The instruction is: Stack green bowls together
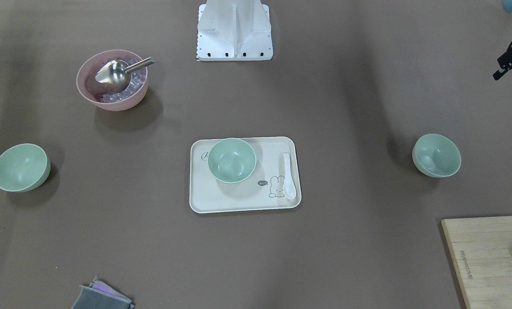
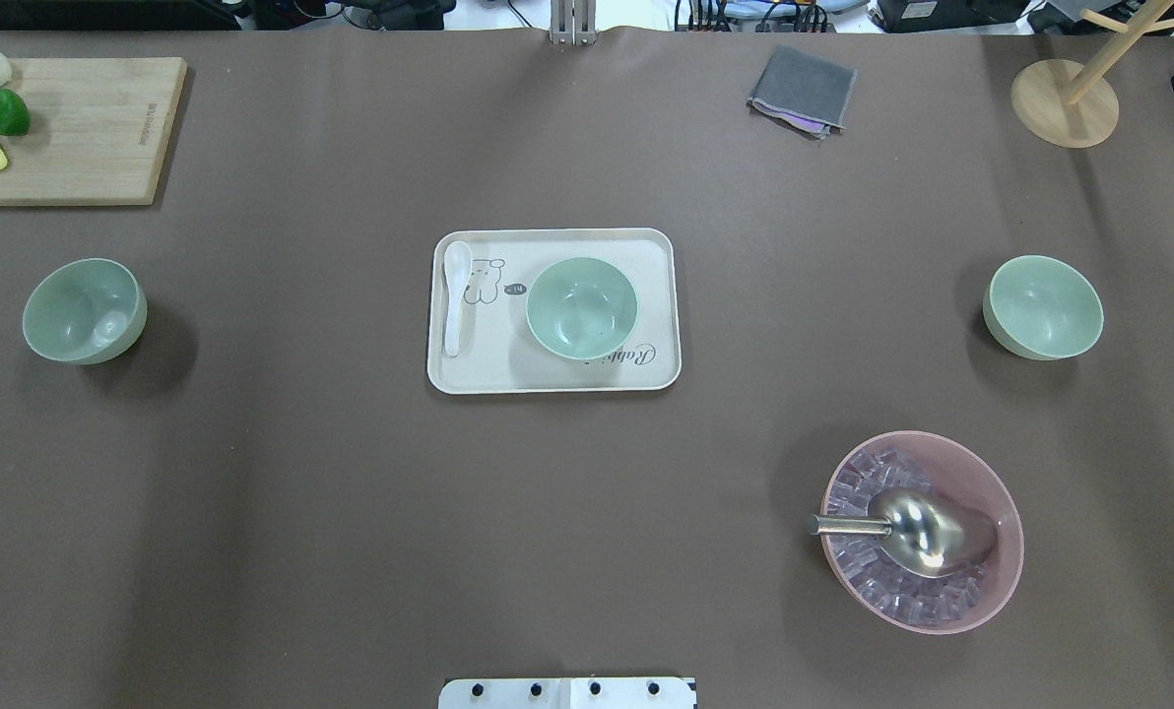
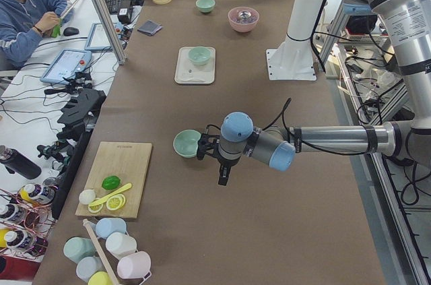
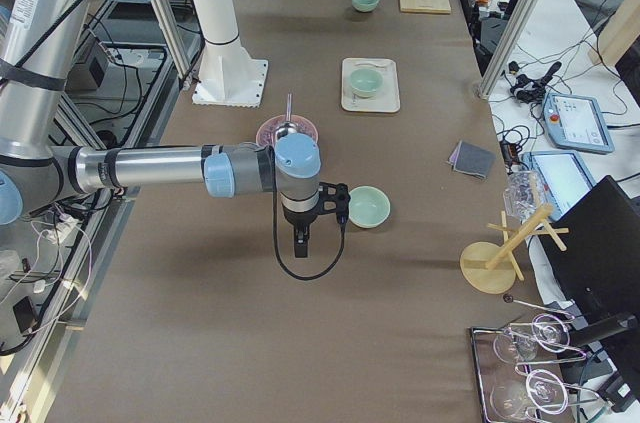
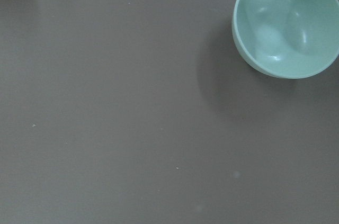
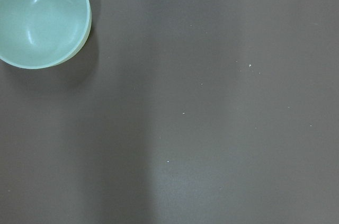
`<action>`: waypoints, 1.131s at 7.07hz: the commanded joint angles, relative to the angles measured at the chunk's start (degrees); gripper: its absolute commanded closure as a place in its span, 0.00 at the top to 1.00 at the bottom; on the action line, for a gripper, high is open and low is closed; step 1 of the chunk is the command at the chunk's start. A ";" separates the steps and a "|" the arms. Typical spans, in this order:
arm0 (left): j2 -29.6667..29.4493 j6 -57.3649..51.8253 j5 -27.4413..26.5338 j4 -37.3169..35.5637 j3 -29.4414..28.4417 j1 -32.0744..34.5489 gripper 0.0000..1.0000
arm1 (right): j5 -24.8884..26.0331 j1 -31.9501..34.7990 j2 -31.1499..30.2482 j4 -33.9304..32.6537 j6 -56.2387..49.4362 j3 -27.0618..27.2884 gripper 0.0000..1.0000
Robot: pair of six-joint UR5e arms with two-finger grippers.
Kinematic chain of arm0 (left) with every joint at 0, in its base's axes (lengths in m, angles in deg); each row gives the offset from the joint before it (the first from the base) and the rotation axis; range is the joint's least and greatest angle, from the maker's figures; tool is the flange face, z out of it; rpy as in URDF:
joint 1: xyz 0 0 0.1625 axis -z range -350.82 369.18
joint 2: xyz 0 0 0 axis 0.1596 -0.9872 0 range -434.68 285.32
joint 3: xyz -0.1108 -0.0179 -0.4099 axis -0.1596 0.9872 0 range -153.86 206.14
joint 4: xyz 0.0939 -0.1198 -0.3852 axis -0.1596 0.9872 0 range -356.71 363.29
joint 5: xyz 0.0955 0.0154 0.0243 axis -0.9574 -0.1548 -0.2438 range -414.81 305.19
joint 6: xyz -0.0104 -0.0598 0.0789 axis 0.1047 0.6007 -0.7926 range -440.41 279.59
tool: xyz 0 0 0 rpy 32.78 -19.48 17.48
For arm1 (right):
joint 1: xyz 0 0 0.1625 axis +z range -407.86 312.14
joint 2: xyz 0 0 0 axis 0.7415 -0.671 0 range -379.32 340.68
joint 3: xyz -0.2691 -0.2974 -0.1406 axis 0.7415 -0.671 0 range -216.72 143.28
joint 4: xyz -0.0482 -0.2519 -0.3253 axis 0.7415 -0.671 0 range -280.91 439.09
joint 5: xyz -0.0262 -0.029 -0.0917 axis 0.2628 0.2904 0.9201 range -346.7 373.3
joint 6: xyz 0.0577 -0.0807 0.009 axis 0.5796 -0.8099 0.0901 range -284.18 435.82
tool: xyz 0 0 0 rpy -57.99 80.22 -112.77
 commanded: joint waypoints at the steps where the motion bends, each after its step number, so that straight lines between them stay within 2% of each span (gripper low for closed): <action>1: 1.63 -0.01 -0.21 0.08 0.84 0.74 0.98 | -0.72 0.72 -0.55 0.43 -0.21 -0.14 1.00; 8: 2.26 0.26 0.49 0.35 1.02 0.74 0.98 | -1.33 0.63 -0.38 0.53 -0.12 0.03 1.00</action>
